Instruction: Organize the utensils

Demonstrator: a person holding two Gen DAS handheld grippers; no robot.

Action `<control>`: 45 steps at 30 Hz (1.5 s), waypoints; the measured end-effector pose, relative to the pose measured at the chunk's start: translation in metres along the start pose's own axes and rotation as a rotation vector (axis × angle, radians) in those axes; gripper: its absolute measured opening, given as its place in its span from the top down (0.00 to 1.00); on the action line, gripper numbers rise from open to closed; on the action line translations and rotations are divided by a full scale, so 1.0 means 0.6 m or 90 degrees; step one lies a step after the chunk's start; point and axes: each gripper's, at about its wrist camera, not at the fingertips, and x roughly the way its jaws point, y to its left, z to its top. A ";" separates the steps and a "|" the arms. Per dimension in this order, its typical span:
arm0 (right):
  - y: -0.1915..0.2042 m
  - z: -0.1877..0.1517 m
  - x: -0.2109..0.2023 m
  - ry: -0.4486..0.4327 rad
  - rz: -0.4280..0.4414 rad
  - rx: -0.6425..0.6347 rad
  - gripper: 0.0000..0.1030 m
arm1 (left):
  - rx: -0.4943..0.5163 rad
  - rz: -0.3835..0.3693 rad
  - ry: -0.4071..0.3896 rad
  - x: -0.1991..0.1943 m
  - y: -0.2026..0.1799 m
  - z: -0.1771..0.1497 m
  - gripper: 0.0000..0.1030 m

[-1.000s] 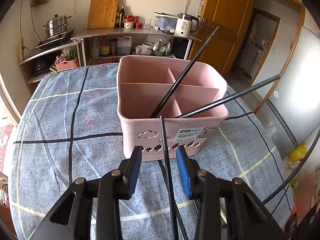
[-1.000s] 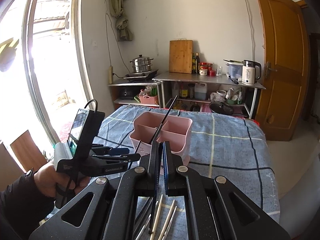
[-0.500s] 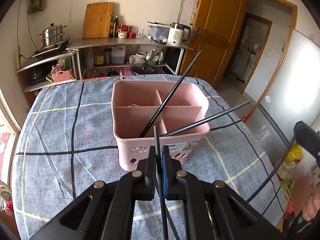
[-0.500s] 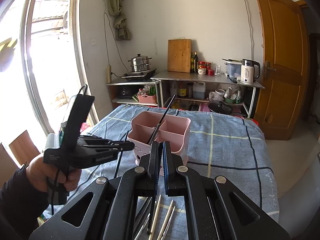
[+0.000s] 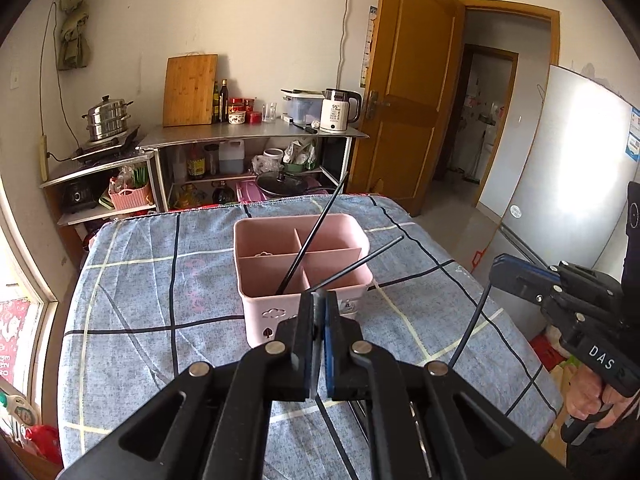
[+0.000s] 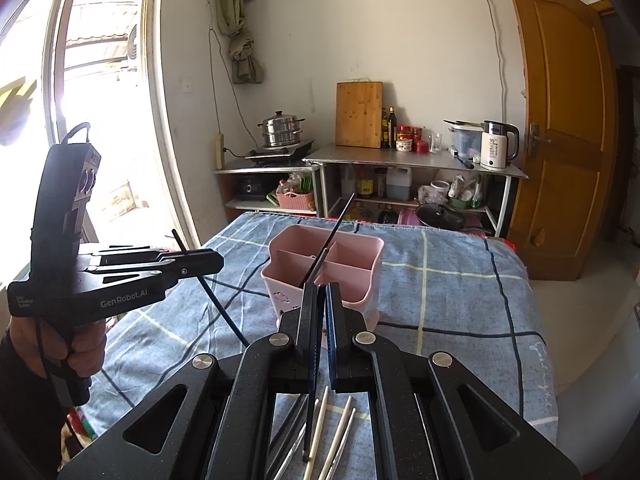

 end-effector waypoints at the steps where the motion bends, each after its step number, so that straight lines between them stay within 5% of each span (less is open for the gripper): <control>1: 0.001 0.001 -0.002 -0.001 0.000 -0.001 0.96 | 0.001 0.000 0.000 -0.002 -0.001 0.000 0.95; 19: 0.018 0.049 -0.019 -0.025 0.009 -0.042 0.96 | 0.027 0.007 -0.026 -0.048 -0.012 0.033 0.95; 45: 0.040 0.210 0.029 -0.137 0.053 -0.034 0.97 | -0.009 0.030 -0.112 -0.030 0.057 0.192 0.95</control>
